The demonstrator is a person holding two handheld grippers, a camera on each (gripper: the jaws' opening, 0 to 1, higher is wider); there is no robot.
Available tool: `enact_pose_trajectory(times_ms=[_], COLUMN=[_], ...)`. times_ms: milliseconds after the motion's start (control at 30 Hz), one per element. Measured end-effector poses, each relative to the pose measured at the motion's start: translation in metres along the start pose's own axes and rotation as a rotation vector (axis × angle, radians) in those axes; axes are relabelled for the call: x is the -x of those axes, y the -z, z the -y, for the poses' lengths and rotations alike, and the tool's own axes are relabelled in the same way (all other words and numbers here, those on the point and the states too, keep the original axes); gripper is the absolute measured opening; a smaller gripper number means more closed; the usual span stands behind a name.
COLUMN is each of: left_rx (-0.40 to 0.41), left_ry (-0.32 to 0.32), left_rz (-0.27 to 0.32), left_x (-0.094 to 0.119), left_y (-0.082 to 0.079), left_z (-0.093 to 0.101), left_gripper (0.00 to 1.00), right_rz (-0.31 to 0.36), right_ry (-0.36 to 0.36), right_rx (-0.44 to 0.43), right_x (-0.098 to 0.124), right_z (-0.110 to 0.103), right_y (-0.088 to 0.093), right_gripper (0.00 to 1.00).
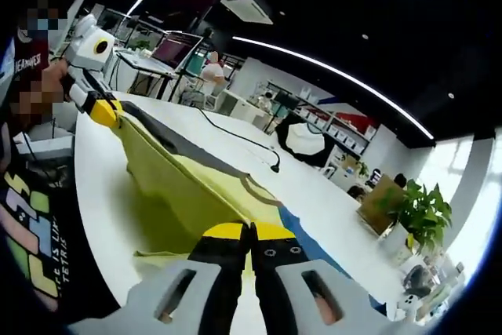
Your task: Fold the garment on the visible template until the final outline fits inside the template.
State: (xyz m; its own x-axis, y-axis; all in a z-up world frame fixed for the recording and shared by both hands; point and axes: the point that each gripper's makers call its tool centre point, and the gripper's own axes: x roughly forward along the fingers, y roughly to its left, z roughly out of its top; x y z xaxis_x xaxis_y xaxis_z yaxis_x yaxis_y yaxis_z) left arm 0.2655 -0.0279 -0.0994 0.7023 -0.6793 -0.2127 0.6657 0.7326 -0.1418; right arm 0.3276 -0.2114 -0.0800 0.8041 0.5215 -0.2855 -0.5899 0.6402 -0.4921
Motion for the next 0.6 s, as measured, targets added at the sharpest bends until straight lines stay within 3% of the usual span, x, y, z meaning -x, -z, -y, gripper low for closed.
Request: enact_pose_trajectory(times_ms=[600], left_rx=[0.048], left_ry=[-0.083], left_rz=[-0.085], left_x=[-0.008], left_y=[0.041], left_z=[-0.034], left_gripper=[0.05], right_rz=[-0.076], right_ry=[-0.070], right_rx=[-0.088], right_x=[-0.038], right_z=[-0.029], right_y=[0.041], right_gripper=[0.00])
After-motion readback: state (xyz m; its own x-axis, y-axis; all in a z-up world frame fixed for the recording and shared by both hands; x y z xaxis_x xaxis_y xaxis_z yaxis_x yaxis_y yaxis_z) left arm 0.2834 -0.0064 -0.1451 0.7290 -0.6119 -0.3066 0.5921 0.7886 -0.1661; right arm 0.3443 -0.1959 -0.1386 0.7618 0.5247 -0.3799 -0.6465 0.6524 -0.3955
